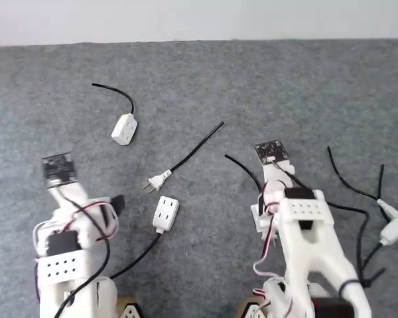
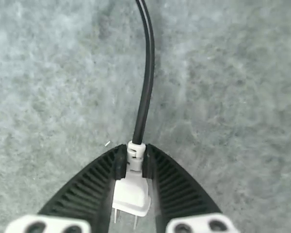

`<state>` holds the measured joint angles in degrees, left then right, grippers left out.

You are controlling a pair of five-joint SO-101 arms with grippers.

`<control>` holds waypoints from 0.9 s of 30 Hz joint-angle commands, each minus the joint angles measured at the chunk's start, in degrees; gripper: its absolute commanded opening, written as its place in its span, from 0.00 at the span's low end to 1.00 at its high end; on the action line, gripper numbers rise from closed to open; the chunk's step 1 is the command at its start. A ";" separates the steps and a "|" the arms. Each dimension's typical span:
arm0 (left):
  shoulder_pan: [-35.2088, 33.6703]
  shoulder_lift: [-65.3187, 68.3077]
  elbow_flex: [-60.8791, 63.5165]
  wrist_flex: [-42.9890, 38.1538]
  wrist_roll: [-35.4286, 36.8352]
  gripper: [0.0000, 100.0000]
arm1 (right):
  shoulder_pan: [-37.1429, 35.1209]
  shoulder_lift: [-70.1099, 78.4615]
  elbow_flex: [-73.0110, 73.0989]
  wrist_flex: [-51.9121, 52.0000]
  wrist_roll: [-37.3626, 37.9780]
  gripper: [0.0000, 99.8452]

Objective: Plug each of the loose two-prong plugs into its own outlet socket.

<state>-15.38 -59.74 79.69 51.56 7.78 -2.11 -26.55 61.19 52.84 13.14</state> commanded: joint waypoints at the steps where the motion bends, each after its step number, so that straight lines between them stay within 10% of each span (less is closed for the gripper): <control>1: 5.80 -0.26 -0.40 1.23 -1.05 0.29 | 0.92 -6.20 1.41 -0.22 0.53 0.01; 27: 18.64 44.57 -20.62 0.53 -1.23 0.02 | 1.63 -8.75 3.43 -1.19 0.97 0.01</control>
<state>1.23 -18.07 63.52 49.98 6.99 -1.05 -33.58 64.88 52.48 13.14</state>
